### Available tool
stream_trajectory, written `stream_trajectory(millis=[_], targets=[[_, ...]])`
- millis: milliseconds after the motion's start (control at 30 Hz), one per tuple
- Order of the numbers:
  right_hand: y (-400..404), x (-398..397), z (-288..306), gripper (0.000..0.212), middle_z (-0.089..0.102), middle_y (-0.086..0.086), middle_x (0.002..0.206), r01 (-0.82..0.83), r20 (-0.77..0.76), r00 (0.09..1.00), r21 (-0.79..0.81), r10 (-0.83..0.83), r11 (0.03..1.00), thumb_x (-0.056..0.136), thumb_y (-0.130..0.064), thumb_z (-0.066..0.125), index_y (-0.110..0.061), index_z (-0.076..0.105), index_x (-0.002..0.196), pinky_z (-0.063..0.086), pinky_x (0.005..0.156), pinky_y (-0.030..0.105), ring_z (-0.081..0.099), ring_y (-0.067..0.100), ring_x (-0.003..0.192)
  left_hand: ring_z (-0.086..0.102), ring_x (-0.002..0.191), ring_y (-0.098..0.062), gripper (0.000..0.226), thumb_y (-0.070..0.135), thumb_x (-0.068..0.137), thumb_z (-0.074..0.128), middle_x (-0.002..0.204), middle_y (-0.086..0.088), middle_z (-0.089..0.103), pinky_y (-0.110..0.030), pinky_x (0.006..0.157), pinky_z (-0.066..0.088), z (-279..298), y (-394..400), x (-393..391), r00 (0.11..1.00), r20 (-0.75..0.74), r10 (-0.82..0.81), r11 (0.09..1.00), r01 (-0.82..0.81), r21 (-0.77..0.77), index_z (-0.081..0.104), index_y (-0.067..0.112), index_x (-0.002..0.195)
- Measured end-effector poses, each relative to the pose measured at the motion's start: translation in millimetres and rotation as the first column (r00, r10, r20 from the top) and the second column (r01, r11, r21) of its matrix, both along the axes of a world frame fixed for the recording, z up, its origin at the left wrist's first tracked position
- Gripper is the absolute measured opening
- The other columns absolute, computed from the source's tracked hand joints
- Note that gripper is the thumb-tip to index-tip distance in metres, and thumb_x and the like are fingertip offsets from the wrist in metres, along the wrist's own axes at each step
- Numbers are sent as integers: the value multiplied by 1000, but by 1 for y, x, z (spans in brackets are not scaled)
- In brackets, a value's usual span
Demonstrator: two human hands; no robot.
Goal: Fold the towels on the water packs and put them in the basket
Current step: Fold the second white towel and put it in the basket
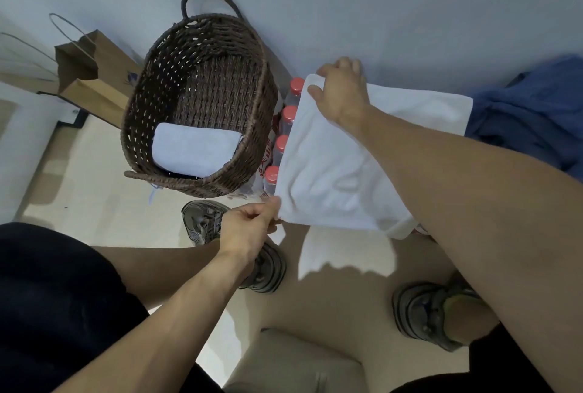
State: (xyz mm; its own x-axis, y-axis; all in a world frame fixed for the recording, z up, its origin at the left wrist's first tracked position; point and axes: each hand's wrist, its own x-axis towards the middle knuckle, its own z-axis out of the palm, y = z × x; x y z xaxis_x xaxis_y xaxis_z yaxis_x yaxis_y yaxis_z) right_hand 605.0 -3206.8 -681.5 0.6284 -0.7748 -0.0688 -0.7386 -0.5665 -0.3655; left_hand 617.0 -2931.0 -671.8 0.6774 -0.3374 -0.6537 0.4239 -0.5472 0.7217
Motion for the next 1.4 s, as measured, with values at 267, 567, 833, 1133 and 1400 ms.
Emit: stream_trajectory(millis=[267, 567, 833, 1133, 1400], targets=[[-14, 19, 12, 25, 64, 8, 116, -5, -52, 999, 75, 9, 997, 91, -33, 59, -17, 65, 109, 42, 95, 37, 57, 31, 111, 50, 52, -10, 31, 18, 76, 83, 68, 3, 61, -26, 62, 44, 1, -3, 13, 993, -111, -40, 999, 36, -35, 67, 18, 102], [-31, 17, 35, 16, 67, -2, 89, -124, 38, 992, 340, 118, 932, 81, -14, 70, -20, 76, 95, 42, 73, 18, 61, 12, 82, 63, 71, -13, 23, 22, 74, 85, 81, 4, 68, -28, 62, 51, 7, -6, 17, 986, -87, -144, 986, 135, -98, 73, 14, 93], [-18, 21, 18, 14, 69, -3, 96, -119, 215, 976, 361, 41, 925, 91, -16, 60, -24, 71, 91, 47, 84, 21, 64, 16, 93, 56, 47, -14, 12, 18, 98, 54, 65, -3, 67, -32, 55, 50, -5, 0, 16, 932, 144, -333, 942, 320, 103, 64, 11, 98], [-35, 14, 27, 29, 64, 1, 99, -178, 285, 955, 340, 79, 923, 83, -25, 75, -16, 67, 110, 51, 88, 23, 59, 11, 82, 71, 65, -27, 11, 22, 90, 67, 72, -3, 74, -48, 77, 58, -8, 5, 31, 858, 111, -501, 856, 472, 213, 68, 12, 83], [-41, -60, 71, 21, 69, -3, 90, -145, -132, 972, 309, 194, 940, 74, -29, 81, -20, 67, 87, 50, 78, 25, 65, 18, 86, 68, 75, -28, 27, 33, 91, 55, 70, -8, 66, -29, 60, 47, 39, -33, 13, 396, 255, -882, 464, 635, 618, 61, 12, 75]])
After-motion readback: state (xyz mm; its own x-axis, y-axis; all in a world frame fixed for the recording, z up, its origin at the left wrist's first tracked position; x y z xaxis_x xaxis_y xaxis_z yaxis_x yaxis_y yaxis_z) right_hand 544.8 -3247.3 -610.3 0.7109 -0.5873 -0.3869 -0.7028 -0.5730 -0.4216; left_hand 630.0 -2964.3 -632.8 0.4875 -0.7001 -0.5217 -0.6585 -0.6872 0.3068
